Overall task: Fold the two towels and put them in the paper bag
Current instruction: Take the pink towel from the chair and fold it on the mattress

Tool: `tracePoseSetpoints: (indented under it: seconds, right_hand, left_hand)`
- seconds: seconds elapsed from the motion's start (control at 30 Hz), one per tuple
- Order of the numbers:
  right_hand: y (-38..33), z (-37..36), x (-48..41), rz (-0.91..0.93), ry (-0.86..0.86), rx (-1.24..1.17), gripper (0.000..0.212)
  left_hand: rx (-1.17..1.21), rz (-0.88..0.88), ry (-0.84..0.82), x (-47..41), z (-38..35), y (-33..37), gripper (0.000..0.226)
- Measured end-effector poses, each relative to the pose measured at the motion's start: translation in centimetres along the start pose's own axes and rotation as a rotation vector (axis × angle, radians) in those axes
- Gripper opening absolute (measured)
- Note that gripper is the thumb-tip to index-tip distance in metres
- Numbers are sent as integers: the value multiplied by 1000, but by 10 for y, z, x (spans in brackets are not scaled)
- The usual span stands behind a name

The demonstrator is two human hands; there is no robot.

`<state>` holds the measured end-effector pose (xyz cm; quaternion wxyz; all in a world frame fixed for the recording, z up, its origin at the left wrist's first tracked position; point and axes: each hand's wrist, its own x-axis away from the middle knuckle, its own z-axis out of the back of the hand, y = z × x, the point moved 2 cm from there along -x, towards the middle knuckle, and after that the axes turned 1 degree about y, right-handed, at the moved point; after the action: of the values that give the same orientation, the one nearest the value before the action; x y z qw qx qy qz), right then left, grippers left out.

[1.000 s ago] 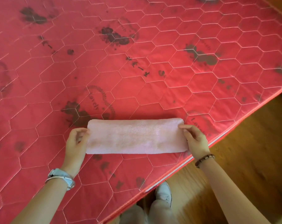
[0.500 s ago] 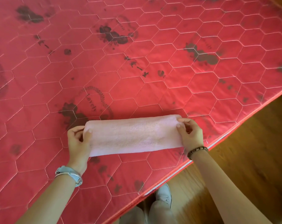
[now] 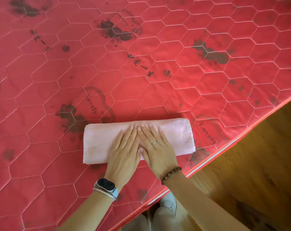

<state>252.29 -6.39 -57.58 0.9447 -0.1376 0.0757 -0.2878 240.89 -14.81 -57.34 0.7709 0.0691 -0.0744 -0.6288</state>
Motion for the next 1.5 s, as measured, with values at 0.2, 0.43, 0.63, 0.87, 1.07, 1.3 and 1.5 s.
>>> tracePoseSetpoints:
  seconds: [0.2,0.43,0.63,0.87,1.07,1.3,1.5]
  right_hand:
    - [13,-5,-12,-16,-129,102,58]
    - [27,3,-14,-191,-150,180,65]
    - [52,12,-9,-318,-130,155,66]
    - [72,16,-4,-430,-94,175,73]
    - [68,21,-5,-419,-83,162,73]
    - [17,12,-21,-112,-131,32,62]
    - [33,3,-15,-159,-184,135,66]
  left_hand:
    - [-62,34,-35,-9,-3,-17,62]
    - [-49,210,-31,-3,2,-54,74]
    - [-37,289,-14,9,6,-85,75]
    - [24,313,3,14,3,-98,75]
    - [-12,326,-10,14,9,-103,69]
    - [9,193,79,-12,21,-43,59]
    - [-23,126,-17,-3,3,-38,62]
